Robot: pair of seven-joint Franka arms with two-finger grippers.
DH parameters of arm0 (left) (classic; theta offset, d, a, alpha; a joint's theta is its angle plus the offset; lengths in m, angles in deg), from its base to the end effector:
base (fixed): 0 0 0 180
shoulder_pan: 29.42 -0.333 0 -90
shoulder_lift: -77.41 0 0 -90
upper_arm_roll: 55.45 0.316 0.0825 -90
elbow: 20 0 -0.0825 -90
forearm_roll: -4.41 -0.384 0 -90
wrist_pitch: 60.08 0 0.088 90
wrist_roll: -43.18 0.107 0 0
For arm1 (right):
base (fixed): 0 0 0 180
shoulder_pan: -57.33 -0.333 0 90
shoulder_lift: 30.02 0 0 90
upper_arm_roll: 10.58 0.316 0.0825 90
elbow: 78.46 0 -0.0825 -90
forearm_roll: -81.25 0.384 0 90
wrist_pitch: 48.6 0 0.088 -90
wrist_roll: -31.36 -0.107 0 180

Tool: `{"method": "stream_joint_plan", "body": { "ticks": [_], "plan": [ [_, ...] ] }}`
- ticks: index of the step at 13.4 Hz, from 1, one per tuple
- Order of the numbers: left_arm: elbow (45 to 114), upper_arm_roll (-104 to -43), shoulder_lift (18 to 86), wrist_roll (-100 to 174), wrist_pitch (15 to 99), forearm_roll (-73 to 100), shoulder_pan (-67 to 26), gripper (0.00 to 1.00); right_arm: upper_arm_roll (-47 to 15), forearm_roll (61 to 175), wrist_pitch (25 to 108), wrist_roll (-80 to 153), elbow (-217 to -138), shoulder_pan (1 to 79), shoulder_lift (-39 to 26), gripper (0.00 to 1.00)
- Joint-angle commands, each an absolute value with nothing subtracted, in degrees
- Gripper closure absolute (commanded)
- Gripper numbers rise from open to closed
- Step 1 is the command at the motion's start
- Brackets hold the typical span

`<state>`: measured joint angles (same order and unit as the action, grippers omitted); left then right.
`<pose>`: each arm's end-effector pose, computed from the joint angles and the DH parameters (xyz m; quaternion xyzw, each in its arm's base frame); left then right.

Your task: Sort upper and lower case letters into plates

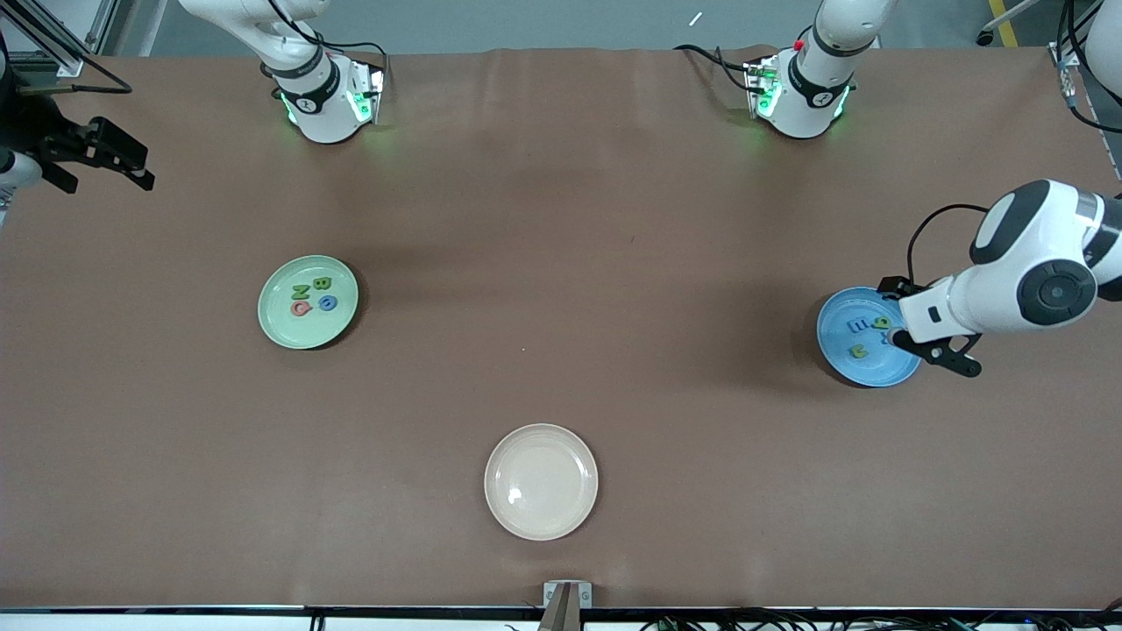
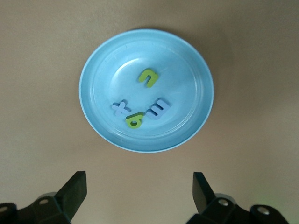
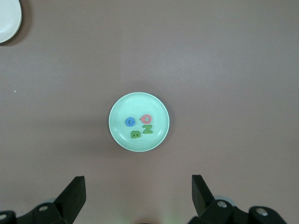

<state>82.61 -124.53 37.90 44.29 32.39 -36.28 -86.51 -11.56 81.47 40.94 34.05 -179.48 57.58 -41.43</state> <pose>0.5931 0.0177 0.3352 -0.9588 0.2215 0.1732 0.0406 0.4895 -0.0110 0.6371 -0.9999 -0.0129 0.0005 0.0036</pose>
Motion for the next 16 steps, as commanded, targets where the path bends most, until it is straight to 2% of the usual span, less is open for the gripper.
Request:
{"method": "stream_joint_plan", "body": {
  "ticks": [1, 3, 6, 9, 11, 13, 16],
  "plan": [
    [76.2, -121.0, 39.9, 46.5, 27.9, -32.0, -82.7, 0.0, -11.4, 82.0, 39.5, 33.5, -175.8, 58.0, -38.5, 0.0],
    [70.4, -117.7, 40.1, 46.4, 23.4, -29.2, -77.6, 0.0, -11.4, 82.0, 39.3, 33.5, -175.8, 58.2, -38.5, 0.0],
    [65.3, -106.3, 43.3, 46.5, 21.3, -23.8, -67.3, 0.0, -11.6, 83.4, 38.8, 33.3, -176.1, 58.4, -38.5, 0.0],
    [65.2, -93.1, 49.6, 50.4, 21.5, -15.1, -58.4, 0.0, -11.6, 83.7, 38.8, 33.3, -176.3, 58.3, -38.6, 0.0],
    [65.4, -78.5, 55.8, 52.9, 21.6, -5.7, -47.9, 0.0, -11.6, 83.7, 38.8, 33.5, -176.3, 58.3, -38.7, 0.0],
    [65.8, -66.4, 61.3, 53.6, 21.6, 1.9, -39.4, 0.0, -11.6, 83.7, 38.7, 33.6, -176.5, 58.3, -38.7, 0.0],
    [68.3, -56.4, 69.1, 53.6, 21.6, 5.5, -32.1, 0.0, -11.7, 83.6, 38.8, 33.5, -176.5, 58.3, -38.6, 0.0]
  ]
}}
